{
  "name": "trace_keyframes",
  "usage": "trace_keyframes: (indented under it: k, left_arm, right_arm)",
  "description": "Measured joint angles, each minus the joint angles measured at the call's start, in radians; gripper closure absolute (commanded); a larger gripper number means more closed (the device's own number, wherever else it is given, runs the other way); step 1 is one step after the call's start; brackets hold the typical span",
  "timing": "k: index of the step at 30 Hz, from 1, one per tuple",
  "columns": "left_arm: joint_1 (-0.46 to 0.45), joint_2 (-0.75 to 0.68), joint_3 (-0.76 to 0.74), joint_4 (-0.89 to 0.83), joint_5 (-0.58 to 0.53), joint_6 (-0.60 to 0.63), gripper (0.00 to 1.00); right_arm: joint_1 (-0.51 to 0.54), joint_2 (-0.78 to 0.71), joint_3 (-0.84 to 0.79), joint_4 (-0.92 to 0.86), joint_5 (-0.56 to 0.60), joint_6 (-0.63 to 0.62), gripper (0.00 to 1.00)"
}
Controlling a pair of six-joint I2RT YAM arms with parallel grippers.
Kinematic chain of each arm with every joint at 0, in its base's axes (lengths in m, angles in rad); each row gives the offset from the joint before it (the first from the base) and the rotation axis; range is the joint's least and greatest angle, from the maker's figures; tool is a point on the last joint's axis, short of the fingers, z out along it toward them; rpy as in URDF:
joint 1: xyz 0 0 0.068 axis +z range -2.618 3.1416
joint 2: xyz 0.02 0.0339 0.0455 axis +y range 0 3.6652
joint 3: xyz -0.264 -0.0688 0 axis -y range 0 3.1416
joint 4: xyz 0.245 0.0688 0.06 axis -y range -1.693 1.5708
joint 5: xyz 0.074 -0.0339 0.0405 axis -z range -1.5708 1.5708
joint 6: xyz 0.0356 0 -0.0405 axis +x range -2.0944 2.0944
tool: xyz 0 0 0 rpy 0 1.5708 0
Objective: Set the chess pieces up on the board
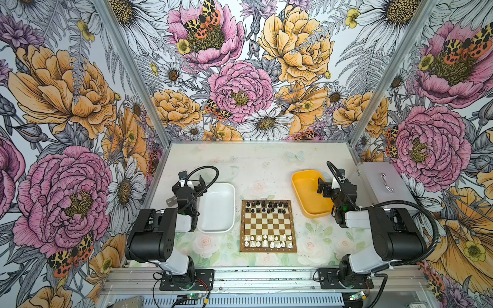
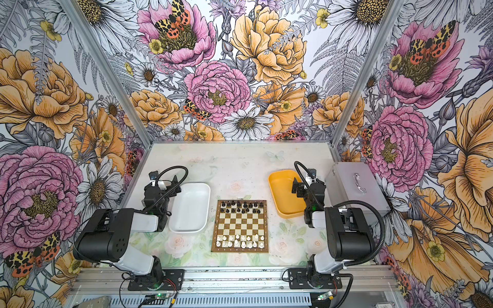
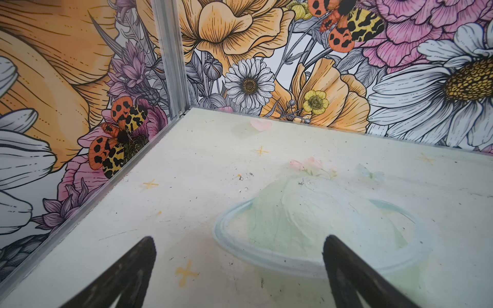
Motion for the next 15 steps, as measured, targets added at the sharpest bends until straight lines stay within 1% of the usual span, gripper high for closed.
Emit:
trace_keyframes:
  k: [15]
  left_arm:
    - [-0.003,0.000,0.003,-0.006,-0.023,0.000,0.01]
  right_arm:
    - [0.000,0.000,0.000,-0.007,0.000,0.000,0.00]
